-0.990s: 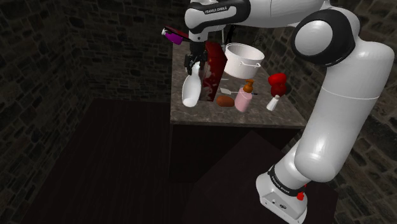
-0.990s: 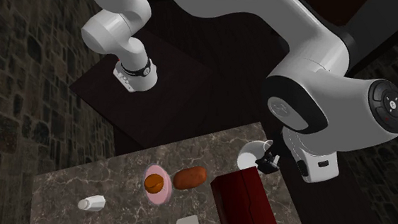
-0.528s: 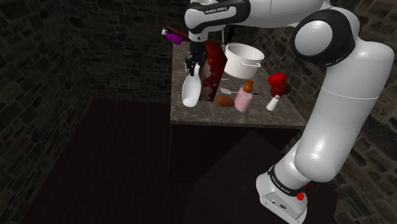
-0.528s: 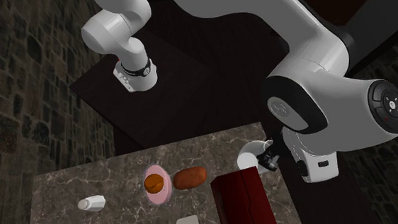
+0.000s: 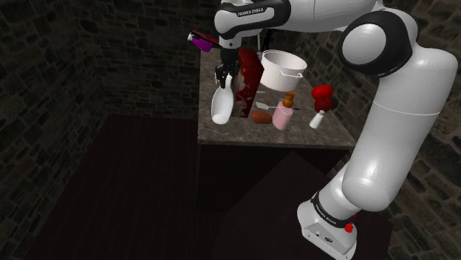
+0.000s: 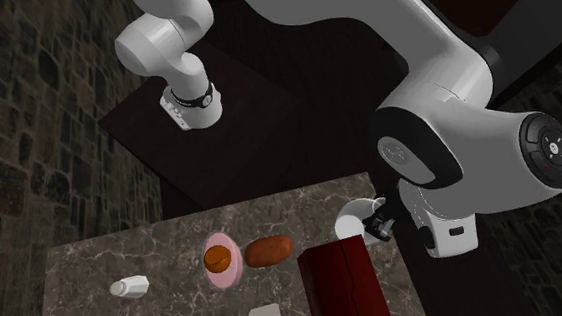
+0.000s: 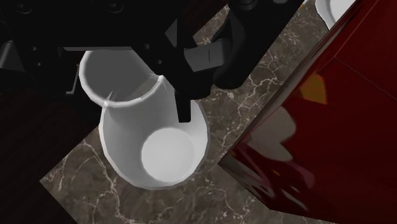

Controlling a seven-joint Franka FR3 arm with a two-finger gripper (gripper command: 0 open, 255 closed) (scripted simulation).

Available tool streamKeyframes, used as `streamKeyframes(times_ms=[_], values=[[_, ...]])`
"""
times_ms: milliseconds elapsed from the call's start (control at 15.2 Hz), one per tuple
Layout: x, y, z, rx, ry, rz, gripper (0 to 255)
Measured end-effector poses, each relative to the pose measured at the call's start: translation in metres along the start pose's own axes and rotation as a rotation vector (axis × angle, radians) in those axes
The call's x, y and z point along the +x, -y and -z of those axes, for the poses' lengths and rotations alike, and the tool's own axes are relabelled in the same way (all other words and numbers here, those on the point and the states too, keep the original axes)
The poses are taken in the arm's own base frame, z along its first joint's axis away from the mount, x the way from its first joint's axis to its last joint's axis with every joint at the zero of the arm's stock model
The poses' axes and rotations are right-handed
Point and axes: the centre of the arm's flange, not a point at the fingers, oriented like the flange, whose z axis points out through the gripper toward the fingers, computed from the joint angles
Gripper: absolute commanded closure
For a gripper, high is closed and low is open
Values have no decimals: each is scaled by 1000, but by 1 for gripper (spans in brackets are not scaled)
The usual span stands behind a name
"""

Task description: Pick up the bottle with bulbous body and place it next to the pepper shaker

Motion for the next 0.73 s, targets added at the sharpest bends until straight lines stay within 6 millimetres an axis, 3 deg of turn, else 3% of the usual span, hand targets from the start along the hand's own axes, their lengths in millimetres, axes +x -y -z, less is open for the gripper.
streamKeyframes(times_ms=[726], values=[[-7,0,51,0,0,0,255]])
